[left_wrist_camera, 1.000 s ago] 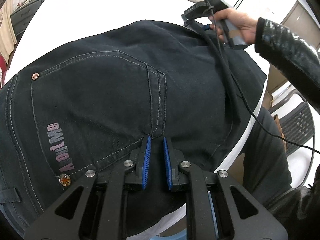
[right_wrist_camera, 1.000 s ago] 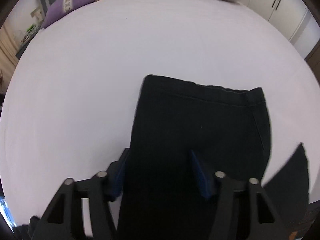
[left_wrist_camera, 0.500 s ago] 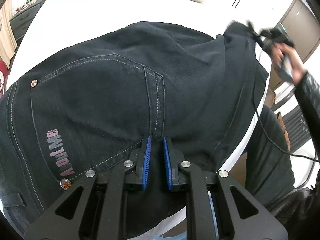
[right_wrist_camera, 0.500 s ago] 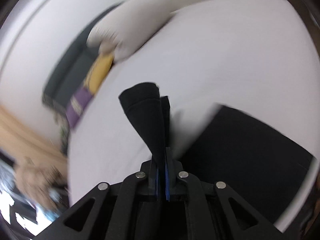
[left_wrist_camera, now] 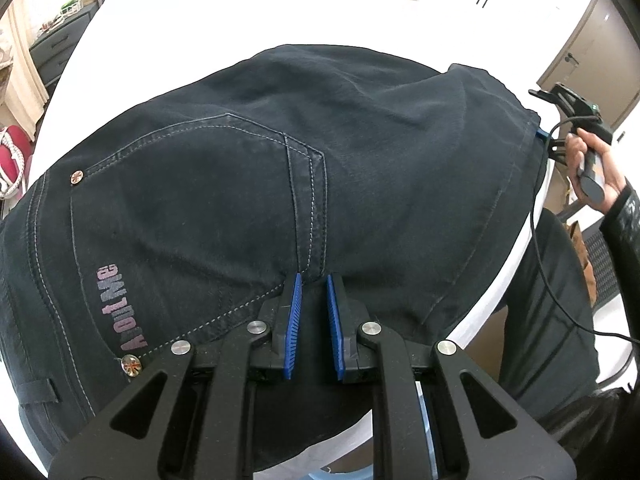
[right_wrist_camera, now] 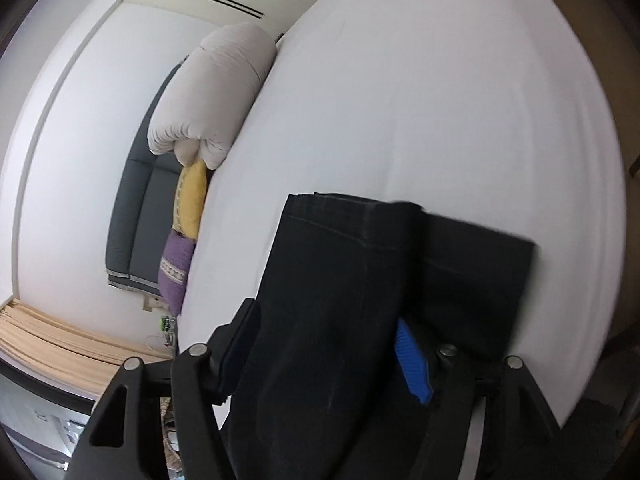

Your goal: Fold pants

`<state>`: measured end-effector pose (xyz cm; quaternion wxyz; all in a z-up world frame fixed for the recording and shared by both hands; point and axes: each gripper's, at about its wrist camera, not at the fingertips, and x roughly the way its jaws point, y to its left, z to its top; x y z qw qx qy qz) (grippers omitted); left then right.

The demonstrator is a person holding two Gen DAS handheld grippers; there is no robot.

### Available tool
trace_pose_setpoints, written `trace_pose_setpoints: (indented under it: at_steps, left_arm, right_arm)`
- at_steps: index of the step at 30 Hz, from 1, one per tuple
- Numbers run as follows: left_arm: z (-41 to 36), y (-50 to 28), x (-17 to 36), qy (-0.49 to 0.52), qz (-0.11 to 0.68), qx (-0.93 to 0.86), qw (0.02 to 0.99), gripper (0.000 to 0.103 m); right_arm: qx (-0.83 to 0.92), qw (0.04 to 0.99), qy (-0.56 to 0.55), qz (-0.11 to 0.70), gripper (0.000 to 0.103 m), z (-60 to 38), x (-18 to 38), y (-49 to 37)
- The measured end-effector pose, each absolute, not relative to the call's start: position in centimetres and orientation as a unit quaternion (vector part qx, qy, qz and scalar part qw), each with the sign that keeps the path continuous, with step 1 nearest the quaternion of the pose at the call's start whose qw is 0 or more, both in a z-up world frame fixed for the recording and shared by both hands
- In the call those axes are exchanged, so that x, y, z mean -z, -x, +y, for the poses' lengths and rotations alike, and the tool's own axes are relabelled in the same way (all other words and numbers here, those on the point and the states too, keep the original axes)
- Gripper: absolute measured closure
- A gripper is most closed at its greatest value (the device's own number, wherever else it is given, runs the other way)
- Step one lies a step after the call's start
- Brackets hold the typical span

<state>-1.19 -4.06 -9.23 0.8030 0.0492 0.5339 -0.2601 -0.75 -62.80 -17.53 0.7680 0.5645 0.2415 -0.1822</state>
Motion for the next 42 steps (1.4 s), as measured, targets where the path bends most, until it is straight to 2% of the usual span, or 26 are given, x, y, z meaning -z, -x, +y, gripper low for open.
trace_pose_setpoints:
  at_steps: [1,2,12,19,22,23,25,28,29,32,35,38,42]
  left_arm:
    - [-4.1,1.2,9.2,-0.048,0.534,0.258,0.804,0.09]
    - [-4.1,1.3,9.2,-0.048,0.534,0.257,0.804,0.09]
    - [-4.1,1.0,9.0,-0.055,0.538,0.267,0.798,0.09]
    - [-3.7,1.0,8.8,-0.066,0.543,0.274,0.791,0.09]
    - [-3.0,1.3,8.8,-0.065,0.543,0.273,0.791,0.09]
    - [-2.8,1.4,8.8,-0.064,0.543,0.274,0.791,0.09]
    - [-2.4,1.7,8.8,-0.062,0.541,0.274,0.793,0.09]
    - [-2.1,2.1,8.7,-0.061,0.539,0.269,0.796,0.09]
    - [-2.0,2.3,8.7,-0.06,0.538,0.269,0.797,0.09]
    - [-1.5,2.8,8.5,-0.052,0.533,0.27,0.8,0.09]
    - [-0.8,3.4,8.4,-0.043,0.529,0.271,0.803,0.09]
    - [-0.5,3.6,8.6,-0.036,0.525,0.27,0.807,0.09]
    - [-0.5,3.8,8.6,-0.035,0.522,0.268,0.809,0.09]
  right_arm:
    - [0.188,0.767,-0.56,0.25,0.071,-63.2,17.3,-0.1]
    - [0.19,0.763,-0.561,0.261,0.097,-63.6,17.7,-0.2]
    - [0.209,0.742,-0.599,0.218,0.099,-64.3,17.7,6.3]
    - [0.204,0.739,-0.602,0.224,0.099,-64.2,16.7,7.9]
    - [0.211,0.736,-0.595,0.245,0.099,-64.6,17.9,8.2]
    - [0.214,0.732,-0.592,0.26,0.102,-64.8,19.1,8.3]
    - [0.201,0.717,-0.622,0.243,0.103,-65.2,21.0,8.8]
    - [0.193,0.713,-0.641,0.209,0.101,-65.9,21.1,10.2]
    - [0.193,0.712,-0.643,0.207,0.093,-66.3,20.7,10.7]
    - [0.261,0.722,-0.602,0.219,0.047,-66.6,18.3,12.6]
    - [0.225,0.752,-0.581,0.216,0.047,-65.2,15.1,14.0]
    - [0.099,0.782,-0.554,0.269,0.047,-59.6,12.9,12.3]
    - [-0.071,0.747,-0.56,0.35,0.047,-48.5,14.1,8.6]
